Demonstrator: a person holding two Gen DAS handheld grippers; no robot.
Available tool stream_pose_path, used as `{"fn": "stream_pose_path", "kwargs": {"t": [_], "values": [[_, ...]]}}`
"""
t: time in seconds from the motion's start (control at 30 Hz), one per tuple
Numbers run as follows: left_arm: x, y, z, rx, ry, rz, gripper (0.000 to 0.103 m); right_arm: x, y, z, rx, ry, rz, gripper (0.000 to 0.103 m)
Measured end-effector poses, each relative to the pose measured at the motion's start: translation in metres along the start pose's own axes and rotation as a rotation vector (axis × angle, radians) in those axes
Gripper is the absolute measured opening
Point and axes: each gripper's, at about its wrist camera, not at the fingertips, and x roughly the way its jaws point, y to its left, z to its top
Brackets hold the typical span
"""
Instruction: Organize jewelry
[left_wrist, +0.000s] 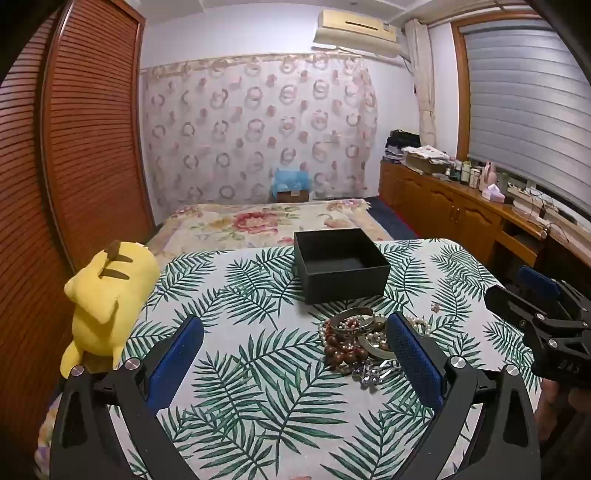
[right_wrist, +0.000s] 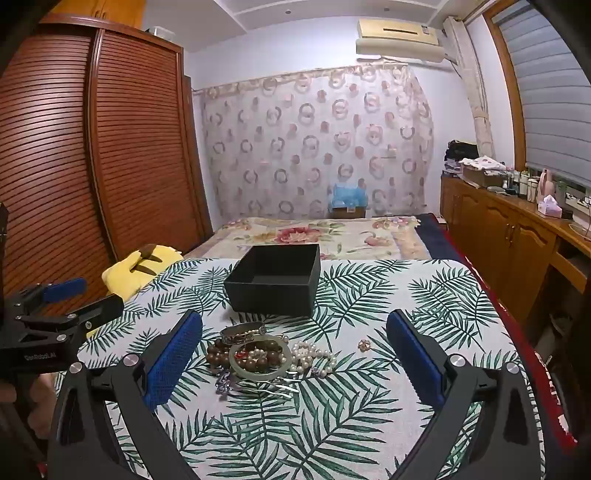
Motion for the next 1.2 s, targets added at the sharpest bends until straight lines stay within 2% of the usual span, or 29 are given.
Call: {"fn": "stream_pose_path", "kwargs": {"t": [0.53, 1.2], "values": [[-0.005, 0.002, 0.010, 0.000, -0.012, -0.004, 0.096, 0.000, -0.001, 0.000, 0.002, 0.004, 0.000, 0.101], [-0.011, -0.002, 0.007, 0.006, -0.031, -0.004, 0.096, 0.000, 0.000, 0.000, 0.002, 0.003, 0.000, 0.101]]}}
